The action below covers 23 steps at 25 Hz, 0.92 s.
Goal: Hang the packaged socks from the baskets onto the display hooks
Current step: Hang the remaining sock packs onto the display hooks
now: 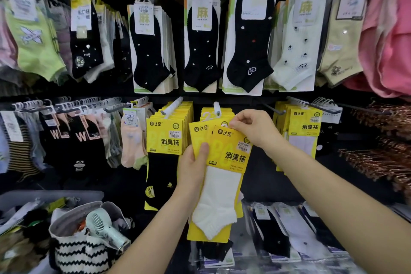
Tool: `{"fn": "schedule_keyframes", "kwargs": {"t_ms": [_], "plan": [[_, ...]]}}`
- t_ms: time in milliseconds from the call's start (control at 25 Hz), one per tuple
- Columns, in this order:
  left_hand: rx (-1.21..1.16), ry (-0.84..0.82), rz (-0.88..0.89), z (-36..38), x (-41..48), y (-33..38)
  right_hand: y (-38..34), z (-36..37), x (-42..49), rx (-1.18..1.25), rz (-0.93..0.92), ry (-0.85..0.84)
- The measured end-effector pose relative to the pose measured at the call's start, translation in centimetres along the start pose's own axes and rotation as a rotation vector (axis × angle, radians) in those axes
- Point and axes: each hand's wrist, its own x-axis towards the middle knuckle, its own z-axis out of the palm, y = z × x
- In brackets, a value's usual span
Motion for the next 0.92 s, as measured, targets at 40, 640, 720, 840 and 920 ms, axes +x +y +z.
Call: {"fn": "schedule_keyframes", "kwargs": {"t_ms": [40, 640, 720, 840, 920], "plan": [[-0.014, 0.015, 0.013, -0.4, 0.0, -0.1, 0.0, -0.1, 0.2, 0.05, 0.028, -0.01], [0.183, 0.205, 0.204, -10.7, 0.8, 0.6, -1.6, 1.3, 5.2, -0.015, 0.035, -0.058], [0.185, 0.182, 0.227, -10.3, 0.6, 0.9, -1.6, 1.5, 5.5, -0.009, 0.05, -0.063], [0.181, 0.119, 0.277, -9.5, 0.2, 1.8, -1.9, 2.0, 6.1, -0.038, 0.057, -0.086], [0.187, 0.098, 0.313, -8.9, 0.0, 2.0, -1.9, 2.1, 6.2, -0.043, 0.077, -0.101]]}}
